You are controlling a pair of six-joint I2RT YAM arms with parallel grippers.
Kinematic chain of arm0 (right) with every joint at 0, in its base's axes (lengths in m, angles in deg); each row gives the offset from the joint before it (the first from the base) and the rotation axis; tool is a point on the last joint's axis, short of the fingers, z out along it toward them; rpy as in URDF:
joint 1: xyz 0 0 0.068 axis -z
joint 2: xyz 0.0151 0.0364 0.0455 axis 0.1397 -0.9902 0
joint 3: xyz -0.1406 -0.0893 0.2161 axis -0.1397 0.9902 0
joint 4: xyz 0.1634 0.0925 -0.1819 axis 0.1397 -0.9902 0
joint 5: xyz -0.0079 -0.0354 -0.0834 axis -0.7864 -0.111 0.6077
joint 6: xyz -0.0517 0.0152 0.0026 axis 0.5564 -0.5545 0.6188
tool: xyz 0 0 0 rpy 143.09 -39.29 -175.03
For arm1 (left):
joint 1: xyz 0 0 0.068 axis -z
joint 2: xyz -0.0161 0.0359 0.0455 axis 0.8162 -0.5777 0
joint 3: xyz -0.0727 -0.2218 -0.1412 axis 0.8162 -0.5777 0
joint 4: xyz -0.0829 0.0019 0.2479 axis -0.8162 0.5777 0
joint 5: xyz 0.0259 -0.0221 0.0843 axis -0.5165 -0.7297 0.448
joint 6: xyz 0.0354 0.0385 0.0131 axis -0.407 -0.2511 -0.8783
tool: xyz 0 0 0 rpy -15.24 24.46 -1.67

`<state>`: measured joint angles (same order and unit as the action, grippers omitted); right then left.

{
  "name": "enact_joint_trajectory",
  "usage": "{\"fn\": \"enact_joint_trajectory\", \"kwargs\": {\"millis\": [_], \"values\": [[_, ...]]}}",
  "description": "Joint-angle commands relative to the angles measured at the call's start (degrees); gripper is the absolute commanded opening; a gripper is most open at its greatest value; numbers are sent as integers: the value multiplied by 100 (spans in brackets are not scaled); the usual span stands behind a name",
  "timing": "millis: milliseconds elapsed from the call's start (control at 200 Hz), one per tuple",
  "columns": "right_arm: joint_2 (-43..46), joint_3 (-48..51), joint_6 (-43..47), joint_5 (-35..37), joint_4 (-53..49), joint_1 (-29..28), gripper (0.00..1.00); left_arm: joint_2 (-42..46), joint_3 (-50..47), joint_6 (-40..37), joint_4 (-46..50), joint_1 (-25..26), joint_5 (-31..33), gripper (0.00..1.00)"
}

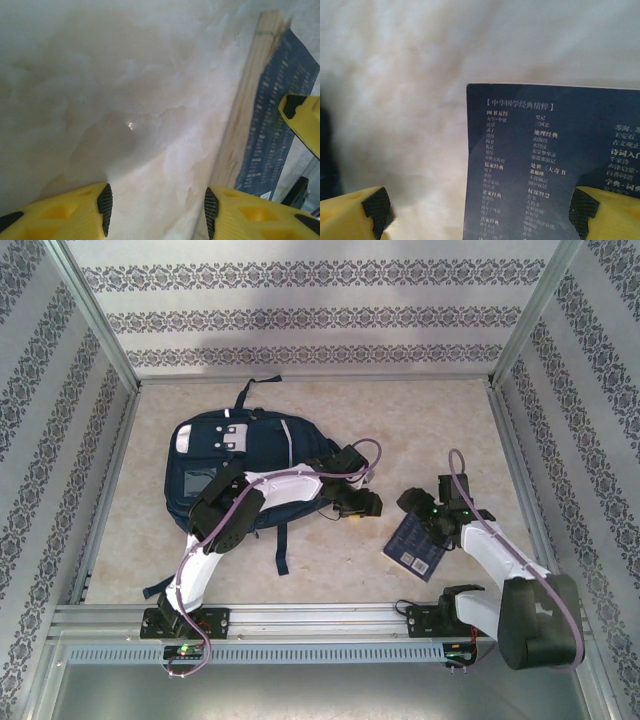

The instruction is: Pack the student bag

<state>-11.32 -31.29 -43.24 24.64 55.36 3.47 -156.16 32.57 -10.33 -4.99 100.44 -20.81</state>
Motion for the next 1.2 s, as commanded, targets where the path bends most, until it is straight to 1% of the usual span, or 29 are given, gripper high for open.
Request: {"fn": "enact_joint_trajectory", "kwargs": {"millis": [0,70,175,325,390,460,585,670,749,859,979,1134,1144,1194], "values": [[-523,-96,-29,-957,653,-367,93,366,-20,-194,325,-100,164,54],[-552,-301,-42,-1155,677,-491,92,362,-40,-180,317,-105,164,55],[198,-314,23,-678,189,-431,92,295,-39,-154,241,-100,72,58],[1400,-167,270,192,-1117,41,90,107,88,-62,118,-92,-150,57],[1678,-84,414,409,-1581,271,88,4,140,13,20,-76,-248,56],[1780,20,468,590,-1882,460,86,-92,257,10,34,-35,-286,55],[1607,256,388,340,-1795,688,81,-186,440,-68,147,44,-271,54],[1491,446,251,30,-1466,702,75,-229,532,-122,214,83,-271,53],[1375,585,119,-247,-1126,702,67,-295,616,-144,258,124,-285,53],[1108,609,92,-430,-920,702,62,-387,732,-162,325,162,-286,53],[791,596,158,-610,-811,709,61,-479,798,-132,326,181,-360,52],[482,627,42,-967,-359,702,60,-620,894,-66,312,233,-527,52],[462,764,37,-989,-324,702,60,-623,903,-62,315,234,-535,52],[387,811,-14,-1071,-214,702,60,-650,925,-45,309,251,-587,52]]}}
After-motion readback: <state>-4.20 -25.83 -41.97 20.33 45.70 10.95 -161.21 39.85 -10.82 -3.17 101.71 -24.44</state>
